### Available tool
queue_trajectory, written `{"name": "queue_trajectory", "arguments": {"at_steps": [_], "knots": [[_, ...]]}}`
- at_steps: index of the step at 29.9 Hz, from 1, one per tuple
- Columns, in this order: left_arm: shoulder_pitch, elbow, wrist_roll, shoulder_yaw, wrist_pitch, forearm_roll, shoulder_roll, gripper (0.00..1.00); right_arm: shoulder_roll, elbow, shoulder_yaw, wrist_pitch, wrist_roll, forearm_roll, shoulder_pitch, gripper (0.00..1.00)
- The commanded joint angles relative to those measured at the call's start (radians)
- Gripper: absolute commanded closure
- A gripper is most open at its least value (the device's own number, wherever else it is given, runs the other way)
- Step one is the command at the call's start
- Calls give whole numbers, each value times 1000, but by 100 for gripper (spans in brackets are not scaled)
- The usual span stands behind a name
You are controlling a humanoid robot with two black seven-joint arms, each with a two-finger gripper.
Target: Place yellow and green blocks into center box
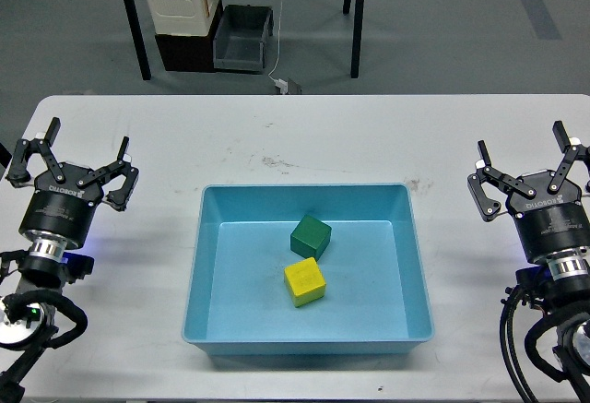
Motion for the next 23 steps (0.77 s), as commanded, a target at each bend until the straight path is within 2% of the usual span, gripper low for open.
{"name": "queue_trajectory", "arguments": {"at_steps": [1, 3, 5, 15, 23], "knots": [[42, -30, 1, 0, -3, -77, -25, 0, 0, 4, 1, 19, -48, 60, -52, 0], [64, -48, 1, -2, -6, -88, -25, 0, 1, 4, 0, 37, -77, 71, -75, 0], [77, -67, 1, -2, -11, -88, -25, 0, 1, 4, 0, 55, -83, 74, -93, 0], [79, -96, -6, 0, -5, -90, -47, 0, 11, 2, 1, 97, -83, 100, -113, 0], [82, -96, -12, -2, 0, -90, -59, 0, 64, -7, 24, 97, -73, 103, -113, 0]]}}
